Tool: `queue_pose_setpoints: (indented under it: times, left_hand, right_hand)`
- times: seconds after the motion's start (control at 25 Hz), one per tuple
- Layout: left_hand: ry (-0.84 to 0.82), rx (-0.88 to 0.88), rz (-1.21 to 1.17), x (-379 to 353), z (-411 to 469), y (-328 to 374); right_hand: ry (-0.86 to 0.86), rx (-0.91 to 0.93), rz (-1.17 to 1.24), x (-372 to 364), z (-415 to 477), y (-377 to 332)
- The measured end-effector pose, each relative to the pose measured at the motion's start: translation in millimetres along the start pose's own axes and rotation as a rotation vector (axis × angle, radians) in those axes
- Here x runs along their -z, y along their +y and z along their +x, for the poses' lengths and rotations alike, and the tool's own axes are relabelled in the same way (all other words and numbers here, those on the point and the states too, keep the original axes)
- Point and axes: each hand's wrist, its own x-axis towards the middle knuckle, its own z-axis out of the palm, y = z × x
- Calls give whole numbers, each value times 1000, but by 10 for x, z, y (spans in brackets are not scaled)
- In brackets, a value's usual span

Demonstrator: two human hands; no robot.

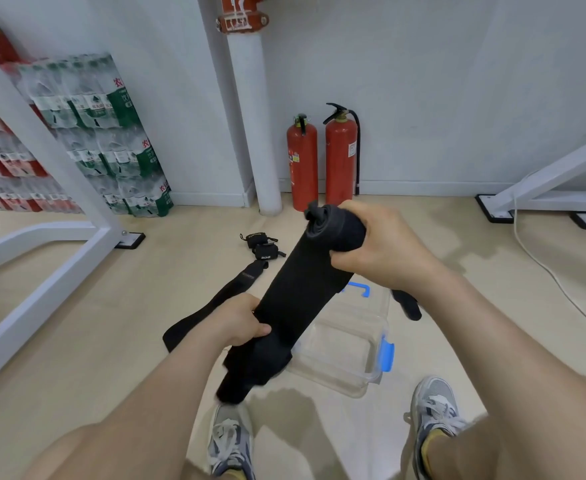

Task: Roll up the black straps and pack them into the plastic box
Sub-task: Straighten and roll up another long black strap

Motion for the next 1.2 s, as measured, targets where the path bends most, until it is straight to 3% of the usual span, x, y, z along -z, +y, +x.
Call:
queue_pose_setpoints:
  times: [0.12,0.24,0.28,0.36,0.52,0.72,0.88,1.0,1.08,1.2]
  left_hand:
    - [-139,-88,-48,123,-112,101]
    - [-157,-435,-447,283,-294,398]
    - [-135,-475,-562,309,-354,511]
    - [-124,-468,-650,283,-434,670]
    - [-268,-408,-692,107,-421,675]
    - [-23,-400,-547,70,-386,727]
    - [-102,-380,-544,68,-495,725]
    - [-169,-475,-681,137,-536,682]
    - [-87,-517,-785,187,-544,692]
    - [150,-543,-675,186,-609,810]
  right_hand:
    - [-67,45,-28,8,30,-92]
    - [-129,62,-15,45,55,-174]
    - [-150,68,-1,40,57,-200]
    - [-191,81,26,19,59,-233]
    - [-184,61,0,24,52,-177]
    - [-122,-20,-26,-2,24,-136]
    - [-113,-42,-109,-84,21,-100]
    - [-138,-11,-226,-58,36,-99]
    - [-183,26,-288,-48,19,-134]
    - [-276,75,-393,-134,-14,-211]
